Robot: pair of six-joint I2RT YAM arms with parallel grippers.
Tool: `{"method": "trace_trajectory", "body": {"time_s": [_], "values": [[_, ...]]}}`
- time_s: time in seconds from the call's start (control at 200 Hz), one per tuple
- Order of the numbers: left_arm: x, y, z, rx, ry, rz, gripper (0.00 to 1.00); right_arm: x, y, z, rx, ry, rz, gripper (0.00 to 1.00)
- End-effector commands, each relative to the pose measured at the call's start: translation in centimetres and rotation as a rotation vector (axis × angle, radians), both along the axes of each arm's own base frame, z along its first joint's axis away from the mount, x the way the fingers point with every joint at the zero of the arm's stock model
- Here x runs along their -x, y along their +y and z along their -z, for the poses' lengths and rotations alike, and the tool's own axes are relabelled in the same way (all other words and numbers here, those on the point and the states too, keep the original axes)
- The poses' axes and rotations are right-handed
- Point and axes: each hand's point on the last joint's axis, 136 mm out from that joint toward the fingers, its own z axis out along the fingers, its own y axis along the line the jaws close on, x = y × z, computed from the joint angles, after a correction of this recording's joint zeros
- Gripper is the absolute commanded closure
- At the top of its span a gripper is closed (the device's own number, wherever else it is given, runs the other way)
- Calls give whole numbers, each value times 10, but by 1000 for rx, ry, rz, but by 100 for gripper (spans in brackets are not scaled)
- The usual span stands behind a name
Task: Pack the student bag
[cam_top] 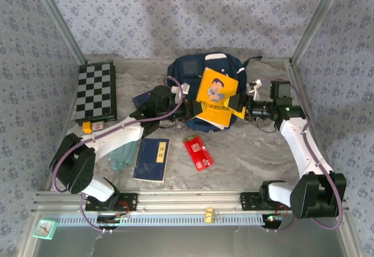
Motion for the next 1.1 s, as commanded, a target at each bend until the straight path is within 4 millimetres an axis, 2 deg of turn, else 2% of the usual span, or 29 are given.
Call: {"method": "trace_trajectory", "body": {"time_s": [0.0, 0.085, 0.345, 0.42, 0.515, 0.67, 0.795, 0.95, 1.094], "values": [[-6, -4, -79, 172, -159, -29, 100, 6, -7, 5, -25, 84, 58, 6], [-7, -8, -89, 210, -170, -37, 100, 6, -5, 8, -72, 127, 72, 0], [-2, -26, -116, 282, -208, -16, 100, -4, 4, 16, -130, 183, 83, 0], [-1, -31, -115, 276, -206, -10, 100, -6, 14, 3, -186, 145, 46, 0], [-4, -31, -108, 252, -193, -28, 100, -4, 22, -25, -240, 63, 13, 0], [-11, -26, -91, 174, -173, -53, 100, 1, 20, -60, -287, -18, 19, 1], [-14, -18, -84, 154, -170, -77, 100, 8, 19, -76, -297, -52, 21, 3], [-15, -11, -76, 109, -180, -93, 100, 13, 16, -74, -246, -59, 33, 12], [-12, -9, -73, 90, -190, -89, 100, 8, 17, -74, -231, -76, 45, 38]]}}
